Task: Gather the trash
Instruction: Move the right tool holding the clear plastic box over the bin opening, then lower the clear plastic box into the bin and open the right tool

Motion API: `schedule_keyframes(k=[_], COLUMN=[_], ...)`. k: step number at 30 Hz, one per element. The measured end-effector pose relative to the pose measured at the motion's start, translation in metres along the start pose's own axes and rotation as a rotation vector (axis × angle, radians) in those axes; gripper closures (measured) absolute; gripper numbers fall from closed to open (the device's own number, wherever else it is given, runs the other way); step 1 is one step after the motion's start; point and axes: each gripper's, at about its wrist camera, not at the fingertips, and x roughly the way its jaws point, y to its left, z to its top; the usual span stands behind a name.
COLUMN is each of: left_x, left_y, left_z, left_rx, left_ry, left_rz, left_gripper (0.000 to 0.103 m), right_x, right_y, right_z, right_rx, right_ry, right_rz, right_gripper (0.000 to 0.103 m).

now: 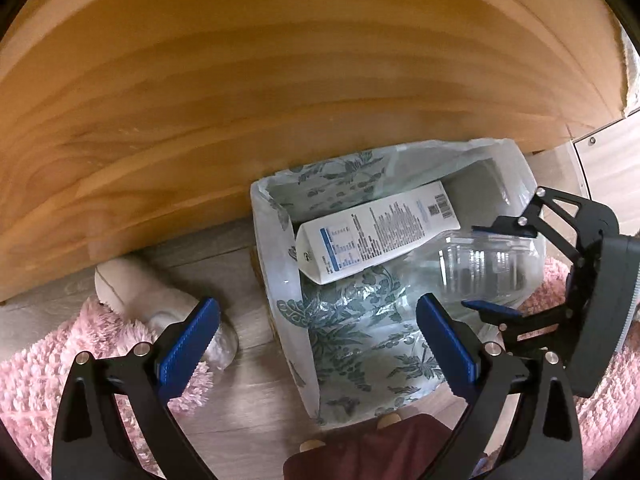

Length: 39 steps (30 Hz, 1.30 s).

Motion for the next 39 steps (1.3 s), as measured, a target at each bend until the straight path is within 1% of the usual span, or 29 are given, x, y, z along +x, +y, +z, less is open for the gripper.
schedule_keyframes(k=[3, 9, 12, 15, 17, 21, 22, 23, 26, 30, 34, 39], left_x=[0.004, 0.011, 0.012, 0.013, 0.014, 0.016, 0.015, 0.016, 0.015, 0.014, 0.013, 0.011], left_y=[0.0, 0.0, 0.0, -0.001, -0.002, -0.002, -0.002, -0.002, -0.002, -0.003, -0.003, -0.001], left_z=[0.001, 0.003, 0.004, 0.005, 0.005, 0.004, 0.003, 0.003, 0.002, 0.002, 0.004, 0.005], left_rx=[-0.008, -0.017, -0.016, -0.015, -0.011, -0.007, -0.008, -0.01, -0.017, -0.015, -0.013, -0.017], left_ry=[0.014, 0.044, 0.051, 0.059, 0.059, 0.061, 0.061, 0.061, 0.059, 0.055, 0.053, 0.05], left_rz=[-0.01, -0.02, -0.025, -0.031, -0.034, -0.034, -0.034, -0.033, -0.034, -0.038, -0.042, -0.045], left_gripper=[0.008, 0.008, 0.008, 0.008, 0.008, 0.008, 0.008, 0.008, 0.008, 0.008, 0.008, 0.008], right_x=[0.011, 0.035, 0.043, 0.051, 0.055, 0.055, 0.055, 0.055, 0.057, 0.069, 0.082, 0.092], right_y=[0.001, 0.004, 0.002, -0.001, -0.008, -0.021, -0.021, -0.02, -0.018, -0.014, -0.018, -0.018], right_z=[-0.002, -0.01, -0.011, -0.013, -0.014, -0.017, -0.017, -0.017, -0.018, -0.02, -0.024, -0.022], right_rx=[-0.051, -0.078, -0.037, 0.008, 0.047, 0.111, 0.107, 0.098, 0.082, 0.087, 0.112, 0.111], right_ry=[0.004, 0.051, 0.071, 0.135, 0.168, 0.195, 0.203, 0.211, 0.231, 0.275, 0.339, 0.378], right_rz=[0.02, 0.076, 0.134, 0.17, 0.189, 0.215, 0.218, 0.22, 0.21, 0.221, 0.243, 0.243], right_gripper=[0.042, 0.041, 0.04, 0.037, 0.037, 0.037, 0.037, 0.04, 0.041, 0.042, 0.042, 0.042])
